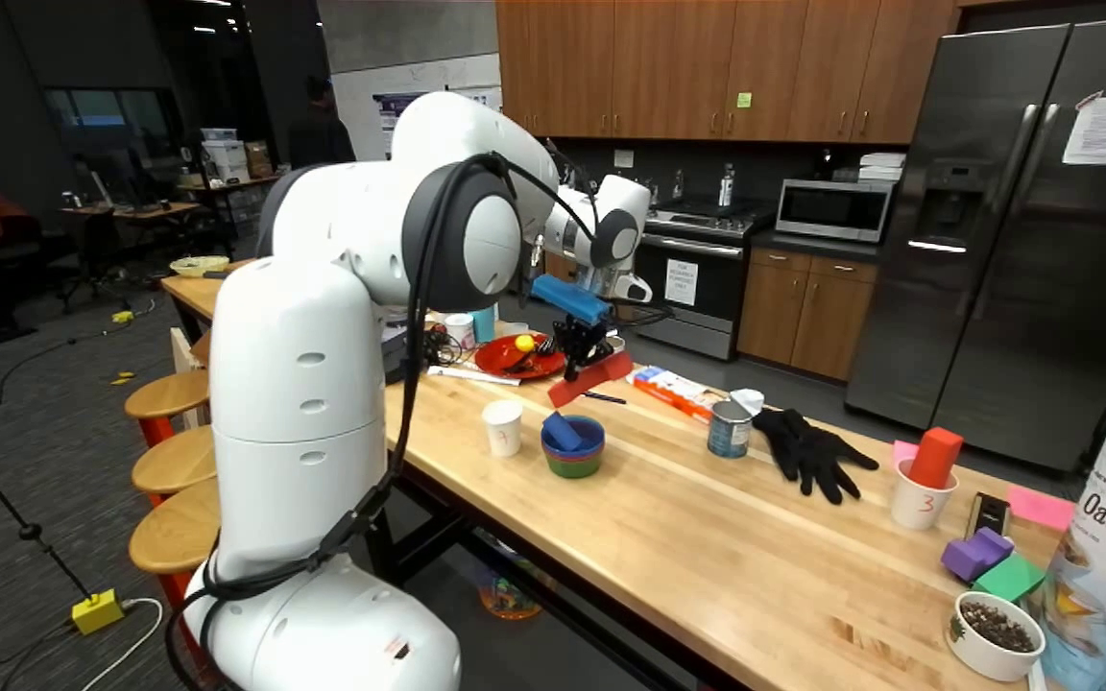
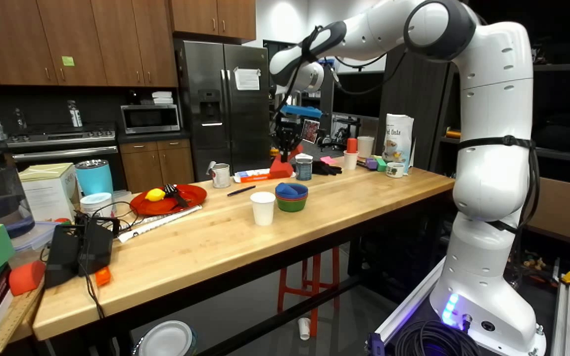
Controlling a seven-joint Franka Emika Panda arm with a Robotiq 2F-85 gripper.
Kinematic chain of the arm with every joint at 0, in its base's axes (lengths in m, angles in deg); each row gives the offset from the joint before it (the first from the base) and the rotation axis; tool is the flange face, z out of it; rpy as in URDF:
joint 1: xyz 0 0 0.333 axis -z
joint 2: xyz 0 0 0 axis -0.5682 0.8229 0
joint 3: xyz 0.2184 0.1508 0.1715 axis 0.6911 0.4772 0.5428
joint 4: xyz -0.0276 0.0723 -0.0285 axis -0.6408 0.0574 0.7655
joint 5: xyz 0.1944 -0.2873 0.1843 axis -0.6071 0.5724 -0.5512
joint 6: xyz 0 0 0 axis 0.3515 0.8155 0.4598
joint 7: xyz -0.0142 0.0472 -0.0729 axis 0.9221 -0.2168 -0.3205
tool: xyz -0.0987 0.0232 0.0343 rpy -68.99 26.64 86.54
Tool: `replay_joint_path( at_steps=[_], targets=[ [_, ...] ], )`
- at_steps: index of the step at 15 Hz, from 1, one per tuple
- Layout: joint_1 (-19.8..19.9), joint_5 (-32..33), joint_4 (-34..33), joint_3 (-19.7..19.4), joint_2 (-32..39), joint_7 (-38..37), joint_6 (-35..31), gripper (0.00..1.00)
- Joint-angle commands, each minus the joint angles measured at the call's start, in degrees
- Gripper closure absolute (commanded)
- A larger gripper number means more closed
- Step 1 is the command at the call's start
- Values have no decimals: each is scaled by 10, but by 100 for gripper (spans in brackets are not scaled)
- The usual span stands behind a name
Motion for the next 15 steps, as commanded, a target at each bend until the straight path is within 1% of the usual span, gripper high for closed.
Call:
replay_joint_path(
  at_steps=[1,3,6,8,11,13,15],
  targets=[
    [-12,-20,105,6,-76,-48,-37,99],
    [-18,-33,145,10,-100,-78,-49,99],
    [-19,-62,191,15,-121,-102,-70,99],
    [-17,-86,214,16,-128,-101,-89,99],
    [-15,-121,237,15,-124,-76,-126,99],
    [-15,-125,244,16,-120,-65,-149,99],
    [-17,-112,253,17,-125,-65,-168,99]
  ],
)
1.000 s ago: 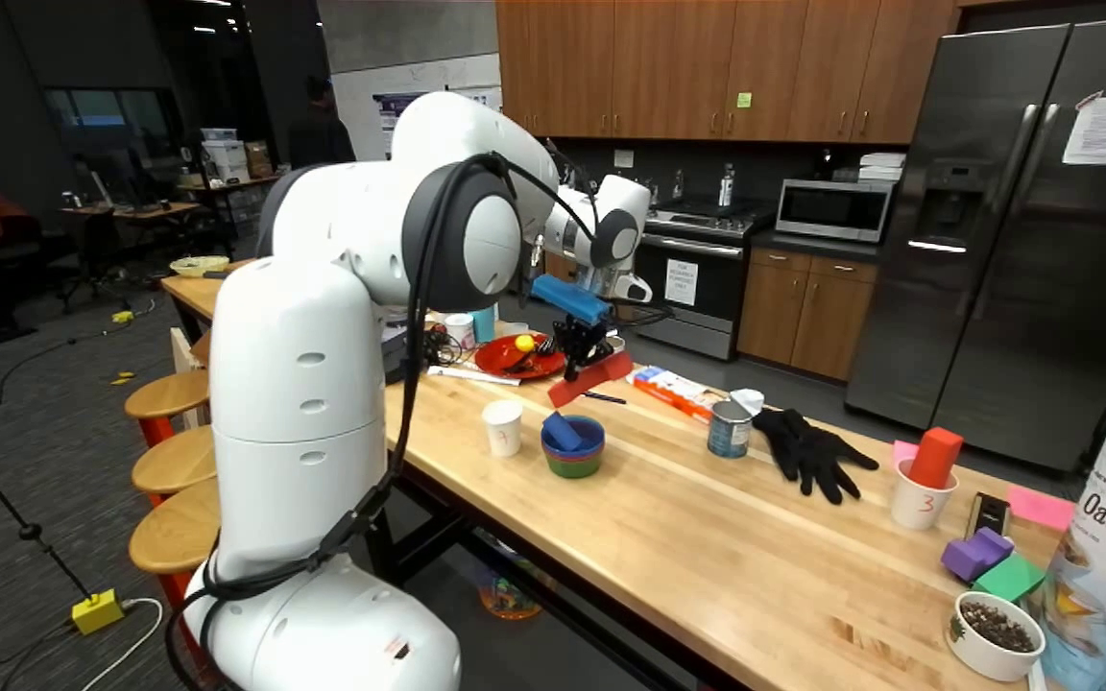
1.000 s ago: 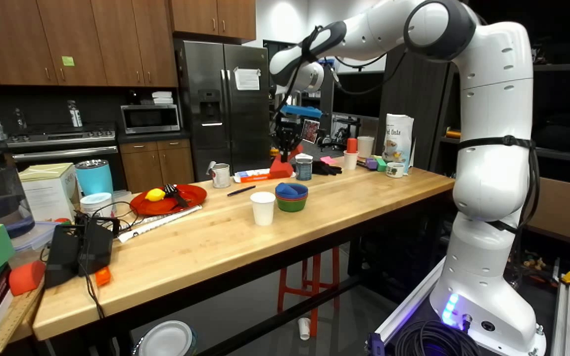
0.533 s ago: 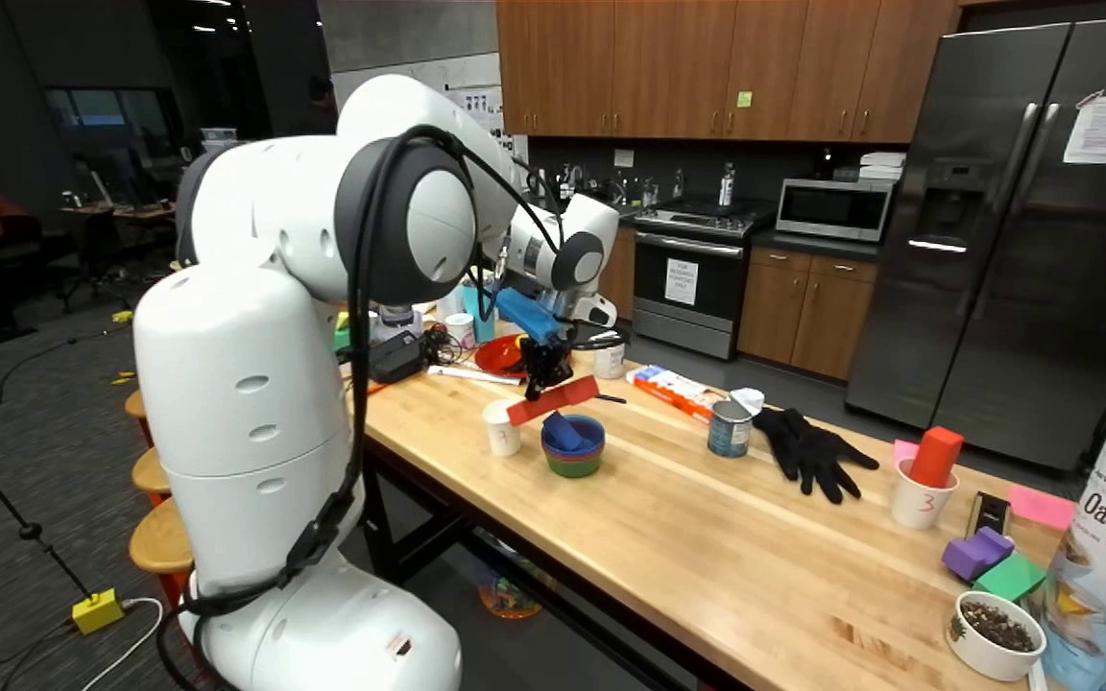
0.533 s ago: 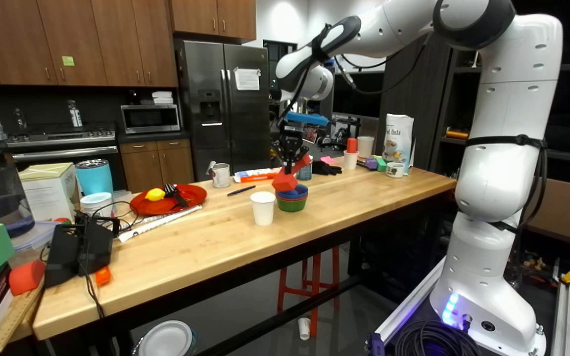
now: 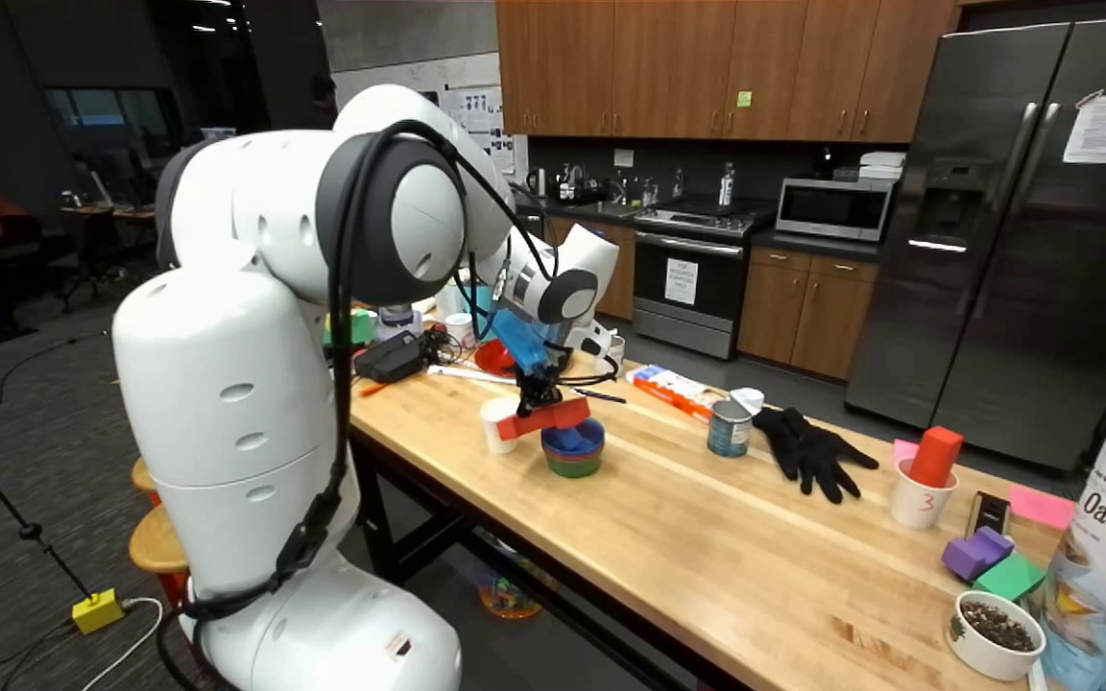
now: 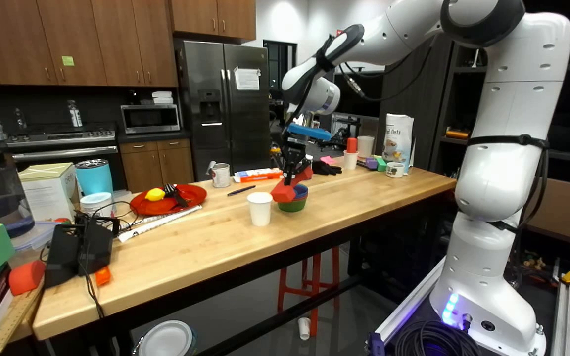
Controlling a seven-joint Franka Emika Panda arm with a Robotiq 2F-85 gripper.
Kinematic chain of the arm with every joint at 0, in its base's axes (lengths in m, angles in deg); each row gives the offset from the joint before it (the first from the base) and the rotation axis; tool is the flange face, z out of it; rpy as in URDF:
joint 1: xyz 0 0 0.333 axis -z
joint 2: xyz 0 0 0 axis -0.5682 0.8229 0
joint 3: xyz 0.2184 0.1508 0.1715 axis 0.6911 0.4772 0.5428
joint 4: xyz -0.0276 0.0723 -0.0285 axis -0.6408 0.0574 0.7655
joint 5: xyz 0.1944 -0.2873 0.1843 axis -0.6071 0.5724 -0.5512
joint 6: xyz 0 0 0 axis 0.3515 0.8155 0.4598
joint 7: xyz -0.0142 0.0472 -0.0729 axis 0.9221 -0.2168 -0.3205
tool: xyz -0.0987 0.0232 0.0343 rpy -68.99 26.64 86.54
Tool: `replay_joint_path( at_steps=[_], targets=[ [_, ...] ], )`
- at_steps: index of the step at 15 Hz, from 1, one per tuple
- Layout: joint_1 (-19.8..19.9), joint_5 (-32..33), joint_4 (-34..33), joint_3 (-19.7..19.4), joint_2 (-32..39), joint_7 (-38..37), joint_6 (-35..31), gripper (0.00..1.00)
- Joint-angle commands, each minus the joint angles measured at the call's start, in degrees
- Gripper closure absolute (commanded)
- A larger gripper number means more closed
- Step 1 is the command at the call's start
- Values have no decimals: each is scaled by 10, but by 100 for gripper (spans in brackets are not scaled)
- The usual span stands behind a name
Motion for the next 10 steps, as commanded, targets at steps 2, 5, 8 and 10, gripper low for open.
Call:
replay_joint_path(
  at_steps=[2,5,8,10],
  targets=[
    [-1,12,26,2,-25,7,-40,99],
    [-4,41,32,6,-41,-7,-51,99],
    [-4,73,39,10,-60,-23,-53,99],
    [-2,76,45,12,-69,-23,-57,99]
  ],
)
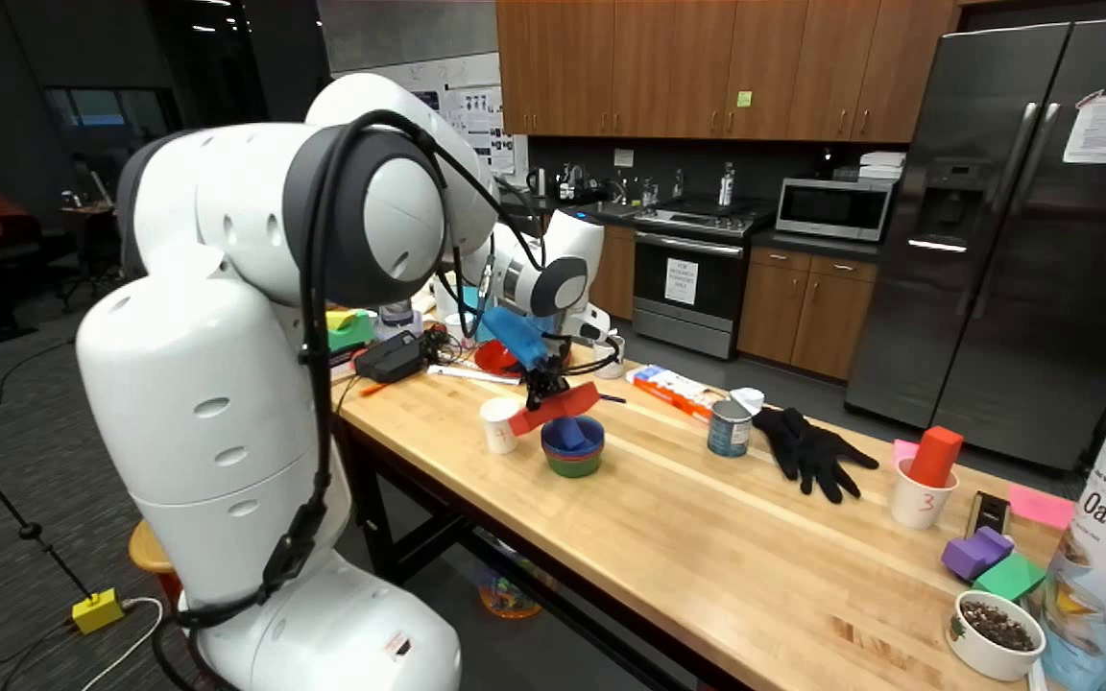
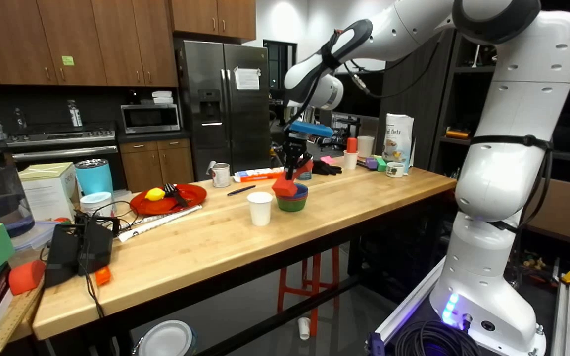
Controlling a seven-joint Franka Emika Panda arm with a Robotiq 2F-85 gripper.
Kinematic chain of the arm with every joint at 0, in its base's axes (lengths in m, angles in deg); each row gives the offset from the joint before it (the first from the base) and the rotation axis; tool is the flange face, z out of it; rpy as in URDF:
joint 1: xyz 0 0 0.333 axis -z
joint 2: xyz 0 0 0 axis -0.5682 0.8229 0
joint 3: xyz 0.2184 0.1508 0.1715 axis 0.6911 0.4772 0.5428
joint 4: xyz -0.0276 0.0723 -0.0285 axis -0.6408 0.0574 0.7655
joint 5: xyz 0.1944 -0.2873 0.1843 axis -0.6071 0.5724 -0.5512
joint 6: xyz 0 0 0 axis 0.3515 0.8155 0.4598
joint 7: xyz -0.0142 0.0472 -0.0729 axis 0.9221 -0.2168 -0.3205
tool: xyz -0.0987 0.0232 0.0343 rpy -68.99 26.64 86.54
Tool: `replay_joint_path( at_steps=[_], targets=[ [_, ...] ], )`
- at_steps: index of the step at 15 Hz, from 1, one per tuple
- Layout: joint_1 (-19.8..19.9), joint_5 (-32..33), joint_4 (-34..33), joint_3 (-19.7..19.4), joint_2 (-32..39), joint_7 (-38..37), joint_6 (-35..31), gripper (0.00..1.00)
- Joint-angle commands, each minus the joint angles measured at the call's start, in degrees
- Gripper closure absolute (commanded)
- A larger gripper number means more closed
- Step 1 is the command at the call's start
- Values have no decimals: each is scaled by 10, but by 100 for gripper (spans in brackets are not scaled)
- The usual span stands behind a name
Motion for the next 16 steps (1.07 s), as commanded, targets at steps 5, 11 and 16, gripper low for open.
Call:
replay_joint_path(
  at_steps=[5,11,16],
  targets=[
    [0,-57,53,-7,-20,62,-82,99],
    [-3,-178,80,-11,19,237,-195,99],
    [0,-274,75,-9,36,344,-208,99]
  ],
)
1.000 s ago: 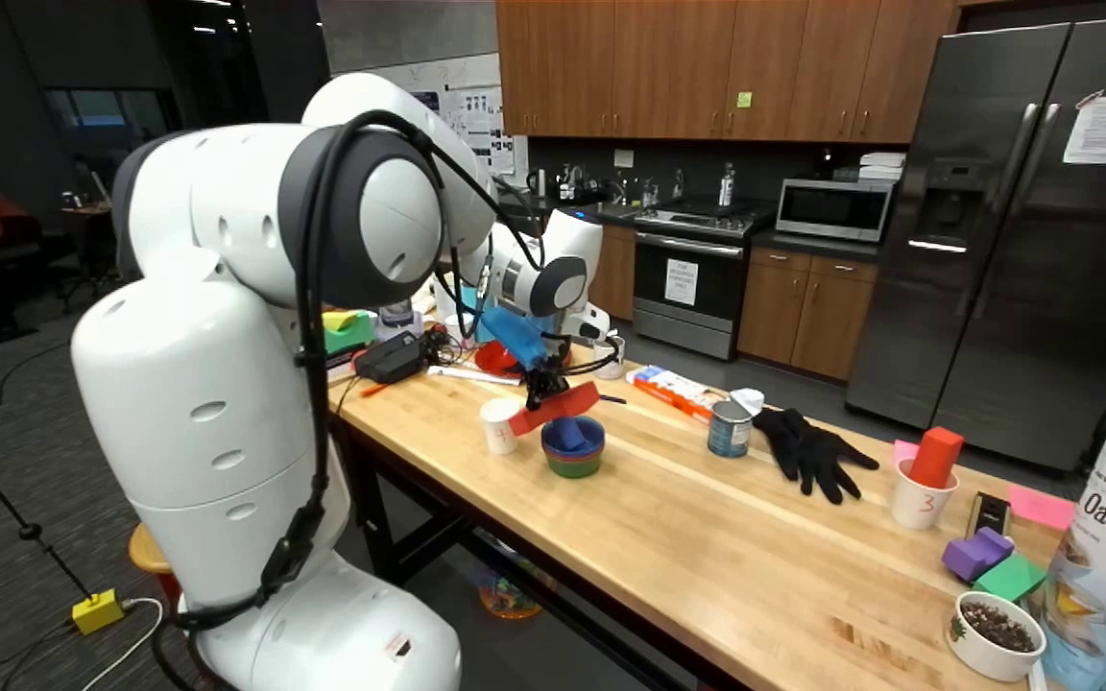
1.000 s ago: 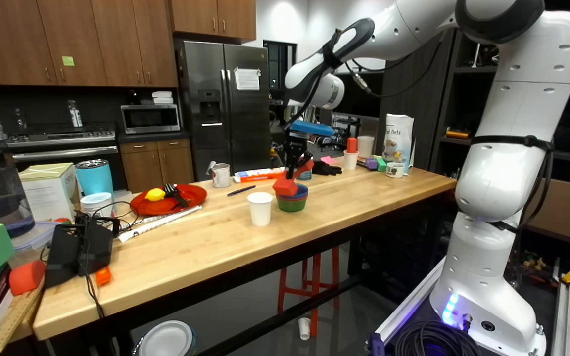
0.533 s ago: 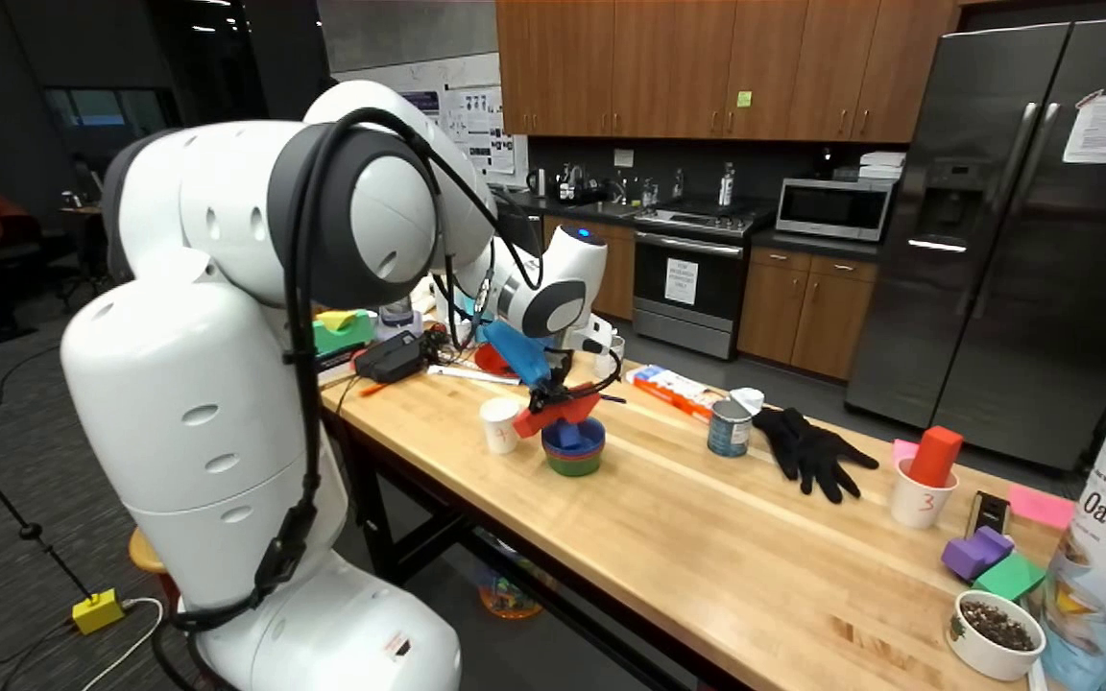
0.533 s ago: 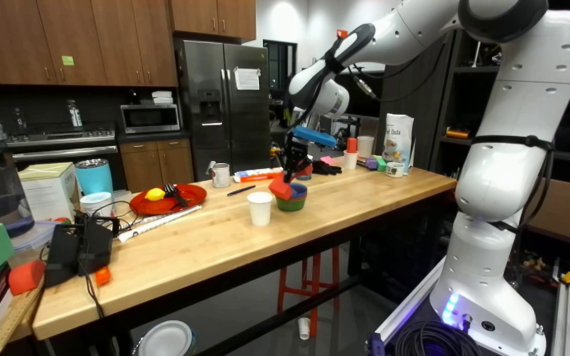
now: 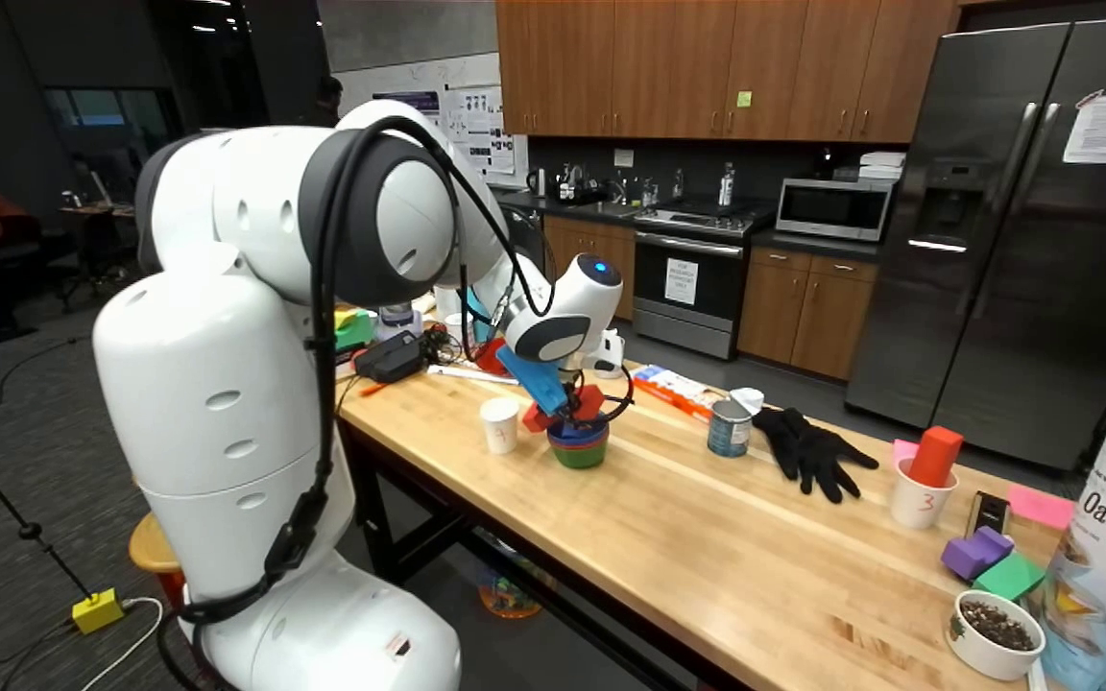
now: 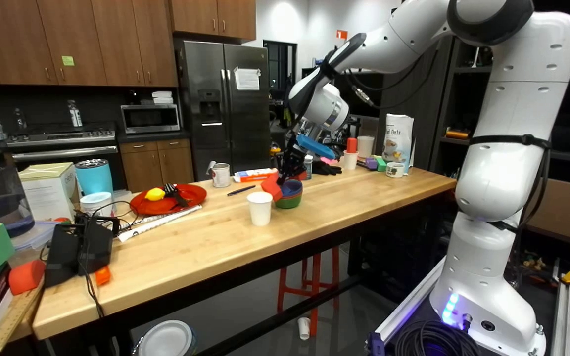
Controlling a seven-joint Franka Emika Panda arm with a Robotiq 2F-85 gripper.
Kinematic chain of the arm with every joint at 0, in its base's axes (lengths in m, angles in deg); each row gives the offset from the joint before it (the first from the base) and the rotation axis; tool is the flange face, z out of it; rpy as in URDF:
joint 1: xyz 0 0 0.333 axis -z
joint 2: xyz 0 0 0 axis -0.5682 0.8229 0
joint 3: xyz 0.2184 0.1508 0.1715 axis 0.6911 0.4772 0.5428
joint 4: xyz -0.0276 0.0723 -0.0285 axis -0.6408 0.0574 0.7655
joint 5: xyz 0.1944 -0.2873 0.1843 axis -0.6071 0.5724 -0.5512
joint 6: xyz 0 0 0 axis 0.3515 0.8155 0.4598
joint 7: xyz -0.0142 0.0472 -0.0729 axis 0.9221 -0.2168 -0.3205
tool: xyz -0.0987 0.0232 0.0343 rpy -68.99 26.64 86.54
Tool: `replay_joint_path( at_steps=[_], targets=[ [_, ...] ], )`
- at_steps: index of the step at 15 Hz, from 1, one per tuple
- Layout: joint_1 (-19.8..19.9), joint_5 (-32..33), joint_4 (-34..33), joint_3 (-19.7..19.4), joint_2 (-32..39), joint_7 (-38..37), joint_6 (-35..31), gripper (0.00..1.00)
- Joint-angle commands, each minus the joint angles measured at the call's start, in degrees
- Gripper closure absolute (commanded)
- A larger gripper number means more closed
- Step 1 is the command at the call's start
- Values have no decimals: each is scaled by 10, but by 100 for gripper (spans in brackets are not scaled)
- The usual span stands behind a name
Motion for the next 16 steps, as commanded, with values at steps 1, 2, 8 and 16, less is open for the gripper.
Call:
replay_joint_path(
  at_steps=[1,2,8,16],
  targets=[
    [0,-61,0,-4,21,75,-14,72],
    [1,-73,0,-3,24,88,-13,71],
    [3,-104,2,2,43,122,-17,34],
    [2,-108,3,8,55,121,-28,0]
  ],
)
